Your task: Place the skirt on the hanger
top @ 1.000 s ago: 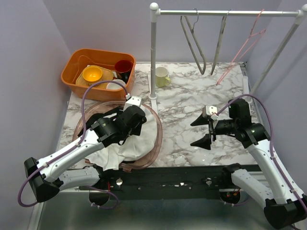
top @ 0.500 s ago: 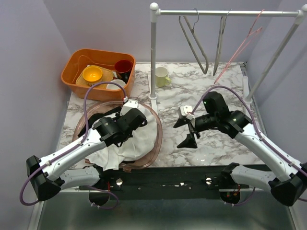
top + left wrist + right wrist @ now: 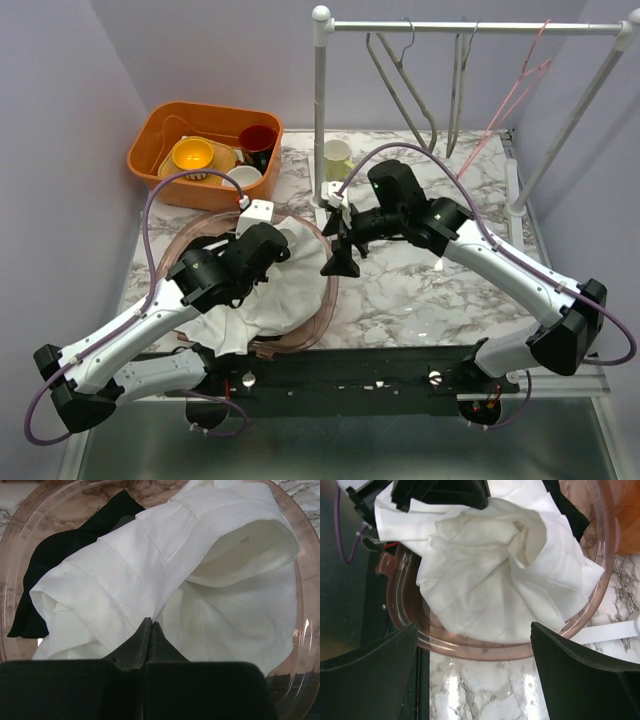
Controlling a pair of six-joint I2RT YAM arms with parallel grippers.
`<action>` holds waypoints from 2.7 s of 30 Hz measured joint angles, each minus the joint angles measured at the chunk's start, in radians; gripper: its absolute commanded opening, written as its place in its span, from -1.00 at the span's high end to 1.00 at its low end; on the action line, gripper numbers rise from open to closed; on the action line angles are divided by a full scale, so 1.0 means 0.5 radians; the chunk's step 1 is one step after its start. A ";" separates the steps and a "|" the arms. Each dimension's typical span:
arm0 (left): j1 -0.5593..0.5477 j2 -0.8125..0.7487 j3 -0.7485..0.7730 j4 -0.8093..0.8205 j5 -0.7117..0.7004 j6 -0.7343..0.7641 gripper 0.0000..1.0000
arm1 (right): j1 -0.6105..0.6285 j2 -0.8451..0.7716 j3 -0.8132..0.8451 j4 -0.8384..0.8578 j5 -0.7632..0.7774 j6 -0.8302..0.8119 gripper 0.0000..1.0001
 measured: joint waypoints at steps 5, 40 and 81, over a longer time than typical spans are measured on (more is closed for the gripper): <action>0.012 -0.084 0.040 0.009 0.002 0.015 1.00 | 0.086 0.187 0.175 0.051 0.140 0.185 -1.00; 0.030 -0.448 0.348 0.464 0.388 0.120 1.00 | 0.269 0.078 0.030 0.266 1.473 0.195 -0.42; 0.043 -0.586 -0.073 0.692 1.147 0.346 -0.77 | -0.256 -0.242 -0.227 -0.351 0.042 -0.781 -0.94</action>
